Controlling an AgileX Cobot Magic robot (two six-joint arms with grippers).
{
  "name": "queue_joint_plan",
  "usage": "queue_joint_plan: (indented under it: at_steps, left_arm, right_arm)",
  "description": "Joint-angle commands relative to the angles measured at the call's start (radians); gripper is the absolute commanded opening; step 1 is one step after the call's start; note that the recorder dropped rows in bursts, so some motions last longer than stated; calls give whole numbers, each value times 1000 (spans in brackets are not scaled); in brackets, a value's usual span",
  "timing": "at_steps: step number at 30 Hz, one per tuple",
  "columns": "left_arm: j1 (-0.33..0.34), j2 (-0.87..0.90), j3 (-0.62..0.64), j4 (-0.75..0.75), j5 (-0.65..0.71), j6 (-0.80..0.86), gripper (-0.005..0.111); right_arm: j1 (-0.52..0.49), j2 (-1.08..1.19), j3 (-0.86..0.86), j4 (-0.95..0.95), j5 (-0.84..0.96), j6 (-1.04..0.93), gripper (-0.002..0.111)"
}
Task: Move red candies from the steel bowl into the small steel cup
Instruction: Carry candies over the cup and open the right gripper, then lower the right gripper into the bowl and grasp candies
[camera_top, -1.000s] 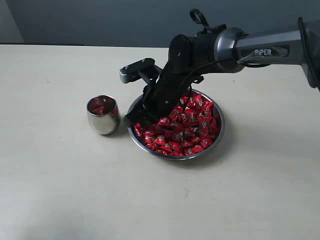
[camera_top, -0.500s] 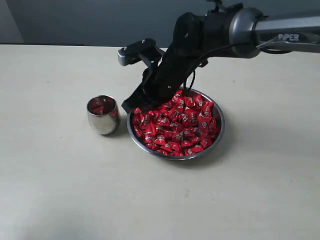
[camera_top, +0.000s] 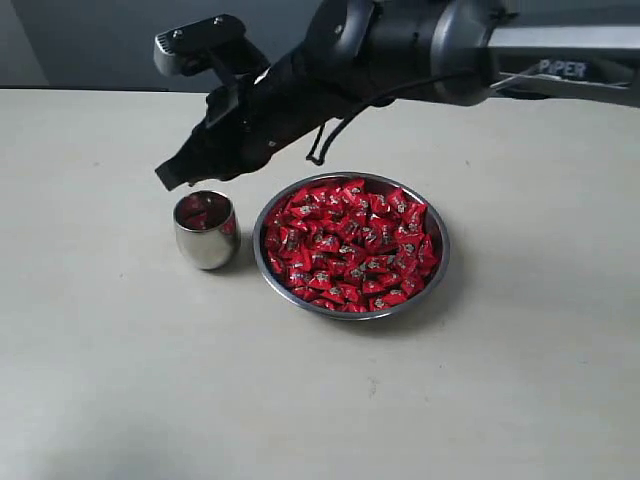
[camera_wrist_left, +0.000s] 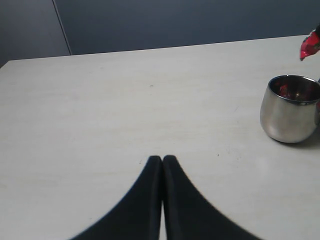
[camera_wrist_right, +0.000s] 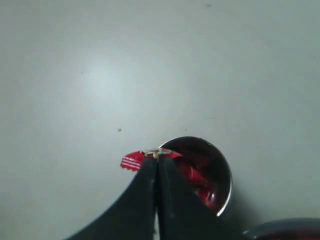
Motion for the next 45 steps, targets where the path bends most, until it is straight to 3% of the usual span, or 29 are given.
queue_joint_plan:
  at_steps: [1, 8, 12, 19, 24, 28, 32, 45]
  left_arm:
    - [-8, -5, -8, 2, -5, -2, 0]
    - [-8, -5, -8, 2, -5, -2, 0]
    - [-8, -5, -8, 2, -5, -2, 0]
    - [-8, -5, -8, 2, -5, -2, 0]
    - [-8, -5, -8, 2, -5, -2, 0]
    - [-8, -5, -8, 2, -5, -2, 0]
    - [-8, -5, -8, 2, -5, -2, 0]
    - [-8, -5, -8, 2, -5, -2, 0]
  right_arm:
    - [-2, 85, -63, 19, -13, -24, 6]
    - [-2, 104, -94, 7, 40, -24, 36]
    - [-2, 34, -94, -128, 93, 82, 35]
    - [-26, -109, -54, -628, 240, 467, 35]
    - [-153, -181, 196, -574, 159, 468, 35]
    - [-153, -163, 309, -522, 53, 416, 35]
    - [-153, -101, 309, -499, -16, 401, 45]
    - [-201, -22, 307, -555, -141, 479, 45]
